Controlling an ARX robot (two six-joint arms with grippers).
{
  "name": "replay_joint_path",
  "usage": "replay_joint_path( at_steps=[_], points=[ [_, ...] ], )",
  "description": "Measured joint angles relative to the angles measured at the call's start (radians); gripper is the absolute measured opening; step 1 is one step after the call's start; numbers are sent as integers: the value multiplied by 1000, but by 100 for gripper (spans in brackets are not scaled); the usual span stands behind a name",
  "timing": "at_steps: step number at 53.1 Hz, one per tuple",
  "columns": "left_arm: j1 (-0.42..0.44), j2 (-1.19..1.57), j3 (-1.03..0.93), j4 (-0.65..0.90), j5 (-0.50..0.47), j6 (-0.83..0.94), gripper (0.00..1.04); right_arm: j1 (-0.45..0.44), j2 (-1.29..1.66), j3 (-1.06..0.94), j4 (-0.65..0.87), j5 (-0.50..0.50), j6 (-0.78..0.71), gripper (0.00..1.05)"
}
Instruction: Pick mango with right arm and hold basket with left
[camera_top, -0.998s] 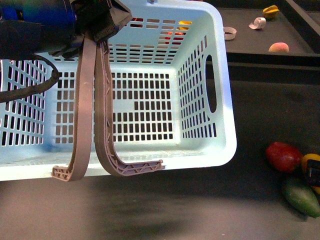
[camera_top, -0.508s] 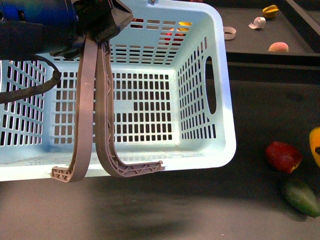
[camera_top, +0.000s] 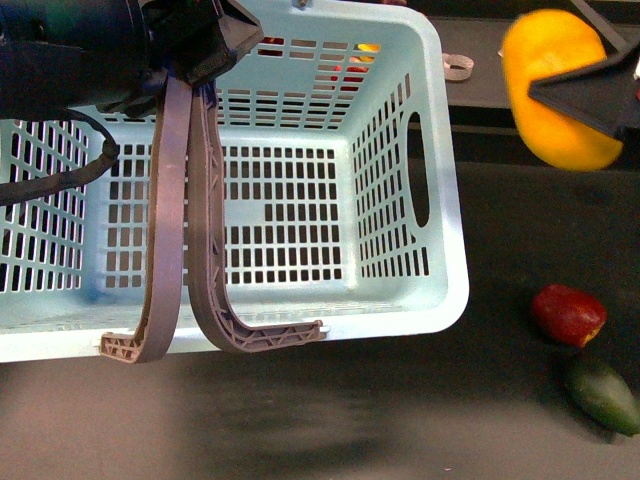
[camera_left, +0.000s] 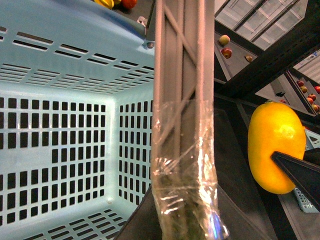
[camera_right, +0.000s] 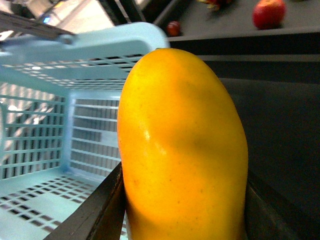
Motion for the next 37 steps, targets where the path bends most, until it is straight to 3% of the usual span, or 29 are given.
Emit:
replay_joint_path(
  at_steps=[17, 35, 37],
  points=[
    [1, 0, 0, 0, 0, 0, 7, 214, 23, 32, -14, 89, 31, 56],
    [1, 0, 0, 0, 0, 0, 7, 357, 139, 125, -15, 185, 45, 56],
    [1, 0, 0, 0, 0, 0, 7, 366, 144, 130, -15, 206, 43, 61]
  ],
)
